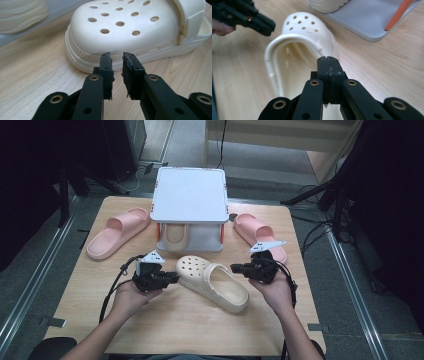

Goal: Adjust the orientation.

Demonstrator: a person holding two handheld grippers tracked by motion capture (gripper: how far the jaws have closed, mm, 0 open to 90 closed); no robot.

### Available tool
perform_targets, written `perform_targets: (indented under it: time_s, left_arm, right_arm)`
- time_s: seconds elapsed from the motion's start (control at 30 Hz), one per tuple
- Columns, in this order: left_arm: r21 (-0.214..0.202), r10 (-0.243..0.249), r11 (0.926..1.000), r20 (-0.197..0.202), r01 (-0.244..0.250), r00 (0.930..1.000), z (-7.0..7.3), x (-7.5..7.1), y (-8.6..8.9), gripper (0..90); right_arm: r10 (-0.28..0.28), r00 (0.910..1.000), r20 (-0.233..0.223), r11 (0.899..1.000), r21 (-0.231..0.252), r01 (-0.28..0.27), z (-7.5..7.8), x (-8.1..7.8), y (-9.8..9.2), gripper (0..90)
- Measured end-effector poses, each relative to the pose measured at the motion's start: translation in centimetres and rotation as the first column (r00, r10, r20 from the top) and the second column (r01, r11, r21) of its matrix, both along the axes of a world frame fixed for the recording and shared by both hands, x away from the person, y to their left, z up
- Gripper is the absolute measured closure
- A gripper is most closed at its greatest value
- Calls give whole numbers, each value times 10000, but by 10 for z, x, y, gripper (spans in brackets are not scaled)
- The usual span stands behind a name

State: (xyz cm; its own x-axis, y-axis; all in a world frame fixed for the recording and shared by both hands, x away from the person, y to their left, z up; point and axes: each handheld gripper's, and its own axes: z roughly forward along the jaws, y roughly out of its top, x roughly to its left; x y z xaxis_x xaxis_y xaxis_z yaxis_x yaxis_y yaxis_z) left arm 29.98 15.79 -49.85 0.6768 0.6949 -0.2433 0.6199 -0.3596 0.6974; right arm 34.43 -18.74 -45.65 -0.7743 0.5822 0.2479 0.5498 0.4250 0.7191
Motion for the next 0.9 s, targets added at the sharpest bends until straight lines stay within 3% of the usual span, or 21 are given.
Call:
perform_targets:
  time_s: [0.07,0.23,0.47,0.8,0.9]
  left_arm:
    - [68,-47,10000,-124,48,9999,-4,1,-3,792]
    - [215,-94,9997,-223,99,9997,-11,3,-9,795]
    - [29,-124,9999,-430,126,9990,-14,8,-9,792]
    - [52,-154,9999,-486,156,9987,-15,17,-11,789]
    - [-228,-63,9997,-749,46,9972,-16,23,-9,788]
  right_arm:
    - [-21,9999,-103,10000,44,22,-4,7,1,900]
    - [139,9995,-266,9990,-413,-150,-17,20,11,899]
    - [385,9984,-410,9967,-705,-413,-30,32,22,898]
    - [216,9991,-370,9967,-777,-245,-30,19,22,900]
    - [190,9991,-377,9964,-813,-220,-30,13,21,900]
